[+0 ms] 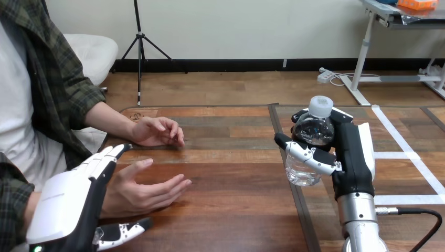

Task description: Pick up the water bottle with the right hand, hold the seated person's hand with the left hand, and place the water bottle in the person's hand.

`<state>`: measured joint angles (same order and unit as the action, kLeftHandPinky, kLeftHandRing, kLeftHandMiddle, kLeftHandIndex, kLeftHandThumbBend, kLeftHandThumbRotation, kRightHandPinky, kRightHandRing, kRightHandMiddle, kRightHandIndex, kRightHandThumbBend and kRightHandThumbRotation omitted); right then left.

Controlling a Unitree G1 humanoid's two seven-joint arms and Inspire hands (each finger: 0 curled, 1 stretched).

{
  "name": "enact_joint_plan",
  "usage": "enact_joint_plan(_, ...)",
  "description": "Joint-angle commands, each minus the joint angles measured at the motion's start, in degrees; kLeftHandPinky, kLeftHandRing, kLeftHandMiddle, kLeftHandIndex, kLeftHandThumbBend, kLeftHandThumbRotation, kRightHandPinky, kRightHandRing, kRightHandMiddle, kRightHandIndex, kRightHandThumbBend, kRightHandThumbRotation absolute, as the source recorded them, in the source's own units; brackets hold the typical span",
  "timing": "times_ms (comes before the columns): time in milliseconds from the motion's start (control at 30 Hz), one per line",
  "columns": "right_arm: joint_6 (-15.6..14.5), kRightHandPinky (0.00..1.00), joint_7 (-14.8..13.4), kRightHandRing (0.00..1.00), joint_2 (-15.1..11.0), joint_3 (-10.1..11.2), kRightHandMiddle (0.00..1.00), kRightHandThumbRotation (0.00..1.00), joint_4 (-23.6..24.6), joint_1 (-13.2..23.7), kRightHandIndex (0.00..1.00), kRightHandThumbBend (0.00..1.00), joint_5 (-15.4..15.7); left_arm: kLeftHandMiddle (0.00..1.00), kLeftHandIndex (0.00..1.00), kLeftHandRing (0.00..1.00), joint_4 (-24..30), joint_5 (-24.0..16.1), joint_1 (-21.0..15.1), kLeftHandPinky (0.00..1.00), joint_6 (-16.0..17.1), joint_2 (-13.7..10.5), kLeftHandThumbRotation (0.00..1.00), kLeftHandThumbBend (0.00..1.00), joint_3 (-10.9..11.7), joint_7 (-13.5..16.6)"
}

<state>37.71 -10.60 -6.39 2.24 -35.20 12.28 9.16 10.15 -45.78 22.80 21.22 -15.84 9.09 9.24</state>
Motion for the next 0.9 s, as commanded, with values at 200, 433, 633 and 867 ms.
enact_joint_plan(200, 0.2, 0.32, 0.2, 0.38, -0.5, 0.6, 0.43, 0.0, 4.6, 2.5, 0.47, 0.69, -0.7, 0.88, 0.87, 0.88, 3.5, -3.5, -1.2, 0.84, -3.1, -1.5, 0.06, 0.85, -0.9, 2.5)
enact_joint_plan(433, 0.1, 0.33, 0.4, 0.38, -0.7, 0.7, 0.44, 0.0, 4.8, 2.2, 0.47, 0.69, -0.7, 0.89, 0.88, 0.89, 3.7, -4.4, -1.1, 0.84, -4.4, -1.8, 0.06, 0.84, -1.2, 2.2)
enact_joint_plan(633, 0.0, 0.33, 0.4, 0.38, -0.6, 0.8, 0.44, 0.0, 4.9, 2.0, 0.48, 0.69, -0.7, 0.89, 0.88, 0.89, 4.5, -5.3, -1.1, 0.85, -6.2, -1.9, 0.07, 0.83, -1.5, 1.2)
enact_joint_plan(867, -0.1, 0.33, 0.4, 0.38, -0.6, 0.9, 0.44, 0.0, 5.0, 1.9, 0.48, 0.69, -0.7, 0.88, 0.87, 0.88, 4.7, -6.0, -1.2, 0.85, -7.5, -2.4, 0.07, 0.84, -2.0, 1.5)
